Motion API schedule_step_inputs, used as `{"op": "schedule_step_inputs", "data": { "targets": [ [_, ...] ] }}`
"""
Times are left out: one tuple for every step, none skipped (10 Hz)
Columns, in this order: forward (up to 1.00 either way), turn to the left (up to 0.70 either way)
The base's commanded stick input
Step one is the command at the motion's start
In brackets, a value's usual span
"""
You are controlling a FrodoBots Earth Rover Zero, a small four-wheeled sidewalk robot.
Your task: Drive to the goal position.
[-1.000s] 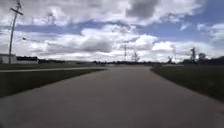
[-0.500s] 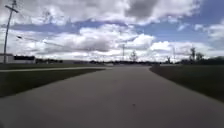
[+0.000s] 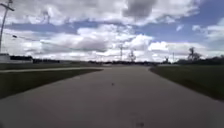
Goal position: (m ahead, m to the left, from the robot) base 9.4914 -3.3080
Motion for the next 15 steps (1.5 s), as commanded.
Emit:
{"op": "schedule_step_inputs", "data": {
  "targets": [
    [1.00, -0.09],
    [1.00, -0.09],
    [1.00, -0.09],
    [1.00, -0.09],
    [1.00, -0.09],
    [1.00, -0.09],
    [1.00, -0.09],
    [1.00, -0.09],
    [1.00, -0.08],
    [1.00, -0.08],
    [1.00, -0.07],
    [1.00, -0.07],
    [1.00, -0.07],
    [1.00, -0.07],
    [1.00, -0.06]
  ]
}}
